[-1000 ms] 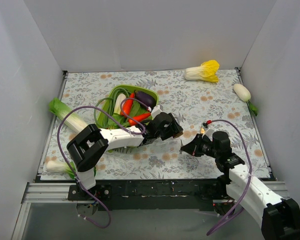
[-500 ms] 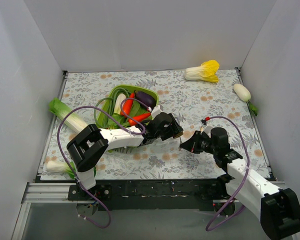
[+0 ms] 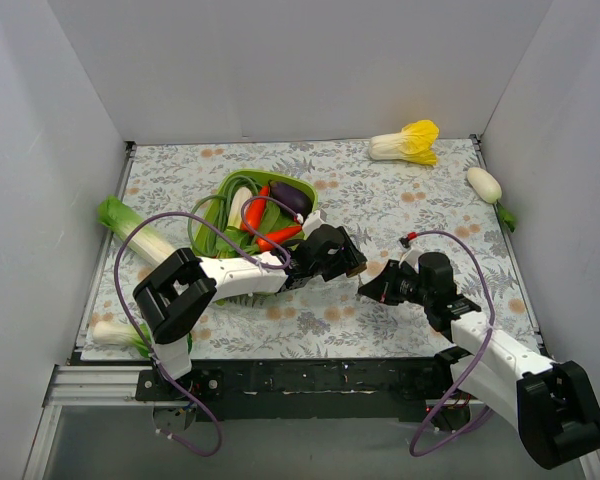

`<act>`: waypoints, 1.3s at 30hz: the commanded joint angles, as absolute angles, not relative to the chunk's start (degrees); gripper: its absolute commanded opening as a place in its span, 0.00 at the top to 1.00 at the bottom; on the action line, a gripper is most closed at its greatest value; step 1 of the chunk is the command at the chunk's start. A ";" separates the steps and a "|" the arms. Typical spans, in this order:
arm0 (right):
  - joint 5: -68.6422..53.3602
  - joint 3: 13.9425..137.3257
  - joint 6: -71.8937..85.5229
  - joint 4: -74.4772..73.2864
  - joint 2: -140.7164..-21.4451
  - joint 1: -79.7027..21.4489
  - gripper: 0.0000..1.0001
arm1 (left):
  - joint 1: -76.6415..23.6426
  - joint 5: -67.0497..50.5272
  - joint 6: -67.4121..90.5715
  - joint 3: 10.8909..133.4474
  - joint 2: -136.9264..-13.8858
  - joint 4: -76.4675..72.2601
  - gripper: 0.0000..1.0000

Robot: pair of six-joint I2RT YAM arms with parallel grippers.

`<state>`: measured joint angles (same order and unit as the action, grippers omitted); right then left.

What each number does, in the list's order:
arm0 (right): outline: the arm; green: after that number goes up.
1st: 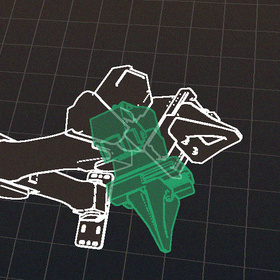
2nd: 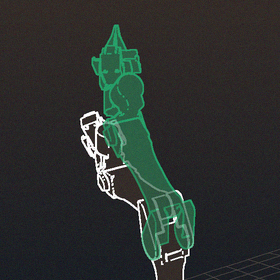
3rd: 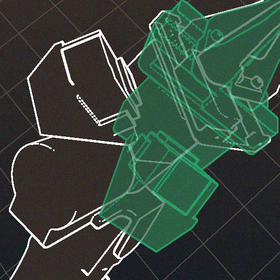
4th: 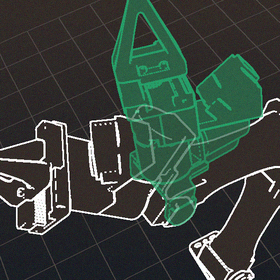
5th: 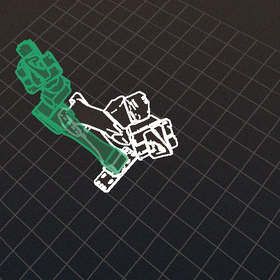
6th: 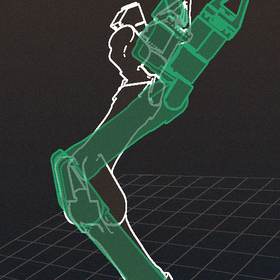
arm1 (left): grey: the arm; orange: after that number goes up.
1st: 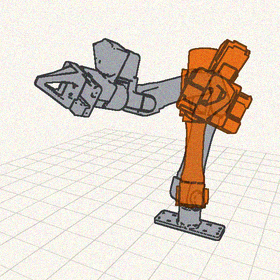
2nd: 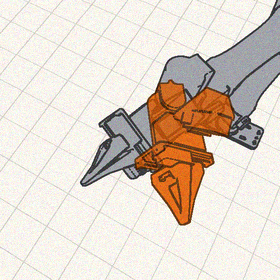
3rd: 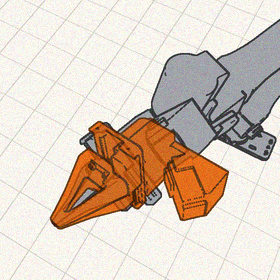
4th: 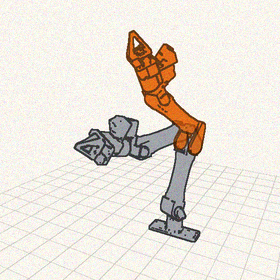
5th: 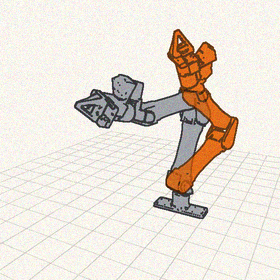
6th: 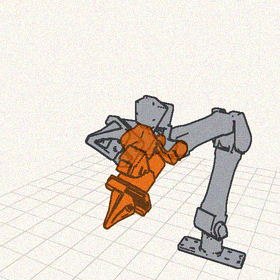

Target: Unlock with the key

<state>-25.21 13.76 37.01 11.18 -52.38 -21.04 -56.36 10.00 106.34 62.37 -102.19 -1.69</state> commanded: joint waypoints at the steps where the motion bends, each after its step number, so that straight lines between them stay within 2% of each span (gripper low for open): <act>1: -24.52 16.96 35.60 14.85 -53.00 -21.27 0.99 | -56.43 9.67 106.35 63.54 -96.42 -5.10 1.00; 21: -22.06 18.46 36.30 16.17 -56.25 -21.18 0.99 | -56.60 9.40 106.44 62.32 -96.06 -6.15 1.00; 39: -20.57 22.32 36.12 16.87 -57.48 -20.04 0.99 | -59.15 10.98 100.64 57.66 -95.27 -13.45 1.00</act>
<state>-24.27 18.35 36.27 11.73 -56.99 -21.06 -56.80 13.37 102.35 57.76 -99.29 -10.61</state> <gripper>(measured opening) 0.036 0.573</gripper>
